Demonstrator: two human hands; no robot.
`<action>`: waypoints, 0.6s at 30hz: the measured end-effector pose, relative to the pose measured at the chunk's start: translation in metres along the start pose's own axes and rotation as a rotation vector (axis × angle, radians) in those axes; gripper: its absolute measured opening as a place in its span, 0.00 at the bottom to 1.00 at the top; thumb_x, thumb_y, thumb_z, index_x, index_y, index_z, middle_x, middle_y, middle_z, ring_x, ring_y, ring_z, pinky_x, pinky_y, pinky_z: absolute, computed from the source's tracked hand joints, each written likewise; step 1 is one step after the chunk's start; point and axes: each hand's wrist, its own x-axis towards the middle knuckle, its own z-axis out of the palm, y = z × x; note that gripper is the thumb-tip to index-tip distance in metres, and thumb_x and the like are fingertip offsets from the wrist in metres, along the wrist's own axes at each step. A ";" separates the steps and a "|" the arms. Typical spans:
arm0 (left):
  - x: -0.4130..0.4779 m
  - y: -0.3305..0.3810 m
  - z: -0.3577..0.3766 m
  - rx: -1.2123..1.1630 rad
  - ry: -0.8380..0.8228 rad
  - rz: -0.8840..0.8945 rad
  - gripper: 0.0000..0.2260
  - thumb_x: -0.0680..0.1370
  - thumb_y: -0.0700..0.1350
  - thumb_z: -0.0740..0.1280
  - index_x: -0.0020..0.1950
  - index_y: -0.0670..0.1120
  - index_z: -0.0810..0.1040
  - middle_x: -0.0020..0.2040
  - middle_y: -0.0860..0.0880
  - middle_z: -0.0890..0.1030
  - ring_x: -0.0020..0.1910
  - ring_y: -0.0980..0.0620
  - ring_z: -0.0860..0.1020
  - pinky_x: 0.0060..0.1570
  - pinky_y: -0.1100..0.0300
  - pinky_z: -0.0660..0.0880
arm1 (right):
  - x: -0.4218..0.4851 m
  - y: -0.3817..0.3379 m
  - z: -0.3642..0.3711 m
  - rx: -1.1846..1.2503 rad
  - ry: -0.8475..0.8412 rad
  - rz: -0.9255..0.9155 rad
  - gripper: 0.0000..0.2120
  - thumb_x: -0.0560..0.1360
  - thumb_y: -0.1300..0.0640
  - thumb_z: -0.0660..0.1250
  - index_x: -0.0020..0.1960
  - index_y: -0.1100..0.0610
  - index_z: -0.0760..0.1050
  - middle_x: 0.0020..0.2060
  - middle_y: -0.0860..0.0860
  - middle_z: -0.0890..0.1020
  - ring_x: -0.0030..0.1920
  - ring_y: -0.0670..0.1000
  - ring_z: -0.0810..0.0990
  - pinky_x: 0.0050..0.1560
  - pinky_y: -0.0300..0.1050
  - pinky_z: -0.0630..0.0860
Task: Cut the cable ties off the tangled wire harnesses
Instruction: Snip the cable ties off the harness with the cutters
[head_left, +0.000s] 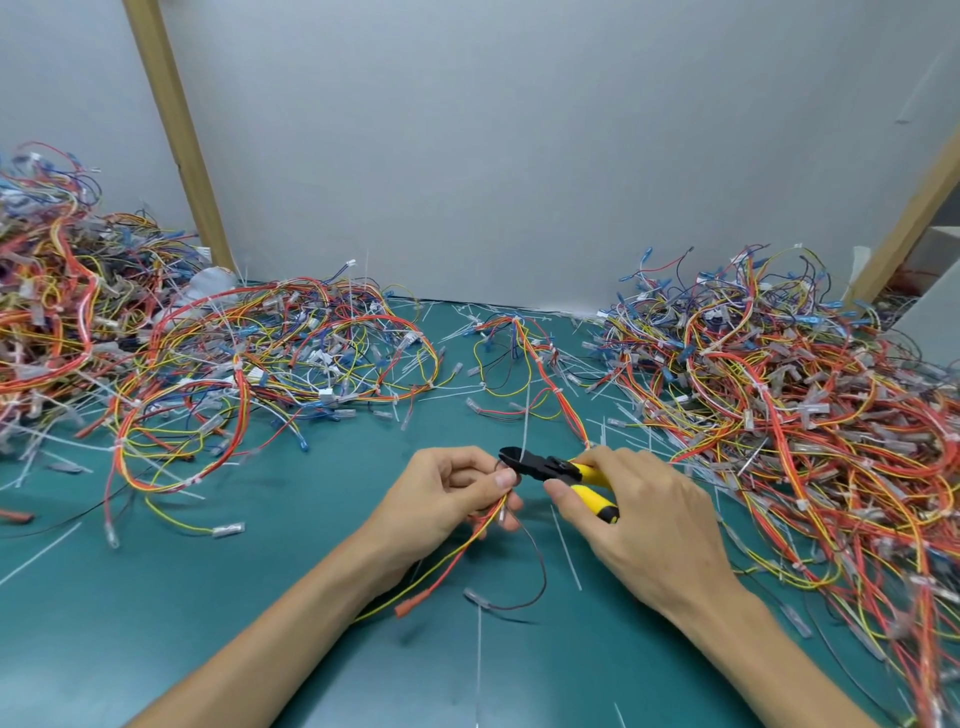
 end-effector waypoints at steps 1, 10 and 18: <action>0.000 0.000 0.000 -0.001 0.002 -0.002 0.14 0.73 0.47 0.69 0.47 0.36 0.77 0.37 0.44 0.83 0.33 0.50 0.81 0.31 0.65 0.73 | 0.000 0.000 0.001 -0.003 0.000 -0.001 0.23 0.75 0.31 0.52 0.43 0.47 0.75 0.32 0.43 0.74 0.36 0.49 0.74 0.34 0.42 0.62; 0.000 0.000 -0.001 -0.004 -0.010 -0.009 0.14 0.73 0.47 0.69 0.48 0.36 0.78 0.37 0.45 0.83 0.33 0.50 0.81 0.31 0.65 0.72 | 0.000 0.000 0.001 0.005 -0.047 0.023 0.22 0.74 0.29 0.51 0.35 0.46 0.64 0.25 0.44 0.68 0.29 0.48 0.66 0.27 0.44 0.60; -0.001 0.001 0.000 0.001 -0.014 -0.024 0.15 0.73 0.49 0.70 0.48 0.37 0.79 0.37 0.46 0.83 0.34 0.51 0.81 0.31 0.67 0.72 | 0.001 0.005 0.000 0.061 -0.147 0.089 0.34 0.73 0.24 0.43 0.33 0.51 0.69 0.23 0.48 0.69 0.30 0.50 0.70 0.32 0.47 0.67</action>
